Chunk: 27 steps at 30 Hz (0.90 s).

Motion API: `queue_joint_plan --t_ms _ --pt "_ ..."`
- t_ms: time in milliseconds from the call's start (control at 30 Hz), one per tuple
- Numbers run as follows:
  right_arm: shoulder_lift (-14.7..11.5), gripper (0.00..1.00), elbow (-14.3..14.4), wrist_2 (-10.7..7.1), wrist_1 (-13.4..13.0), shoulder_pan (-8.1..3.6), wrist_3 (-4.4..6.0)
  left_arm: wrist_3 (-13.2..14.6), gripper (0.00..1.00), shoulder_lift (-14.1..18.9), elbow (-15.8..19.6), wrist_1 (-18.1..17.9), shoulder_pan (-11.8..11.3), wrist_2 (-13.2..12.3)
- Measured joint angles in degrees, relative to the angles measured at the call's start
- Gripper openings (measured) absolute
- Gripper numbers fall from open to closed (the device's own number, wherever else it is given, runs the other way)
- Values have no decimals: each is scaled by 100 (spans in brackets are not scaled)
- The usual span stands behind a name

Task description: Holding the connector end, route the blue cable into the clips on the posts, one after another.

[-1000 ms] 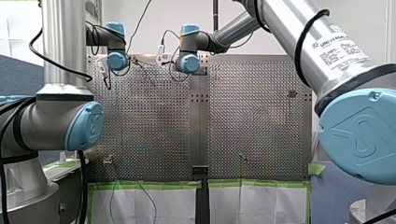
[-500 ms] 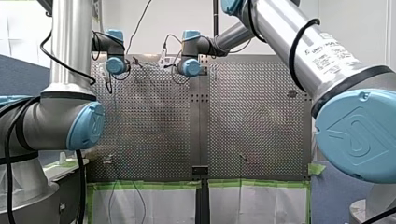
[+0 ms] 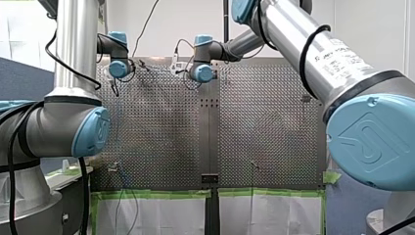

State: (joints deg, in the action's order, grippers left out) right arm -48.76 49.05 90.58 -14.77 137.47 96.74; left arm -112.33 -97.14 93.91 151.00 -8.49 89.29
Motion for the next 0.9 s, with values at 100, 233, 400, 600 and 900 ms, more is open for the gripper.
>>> queue_joint_plan --t_ms 100,233,400,600,900 --pt "5 0 -88 -16 54 -29 4 -79 0 -34 -2 -11 -26 -14" --pt "7 0 -209 -21 142 -51 4 -151 0 -142 -2 -17 -31 -62" --pt "9 0 -274 -33 174 -72 6 -351 0 -227 -20 -120 -18 -109" --pt "9 0 -283 -60 183 -101 8 -520 0 -254 -63 -159 -12 -125" --pt "9 0 -284 -66 198 -109 8 -567 38 -317 -70 5 21 -111"
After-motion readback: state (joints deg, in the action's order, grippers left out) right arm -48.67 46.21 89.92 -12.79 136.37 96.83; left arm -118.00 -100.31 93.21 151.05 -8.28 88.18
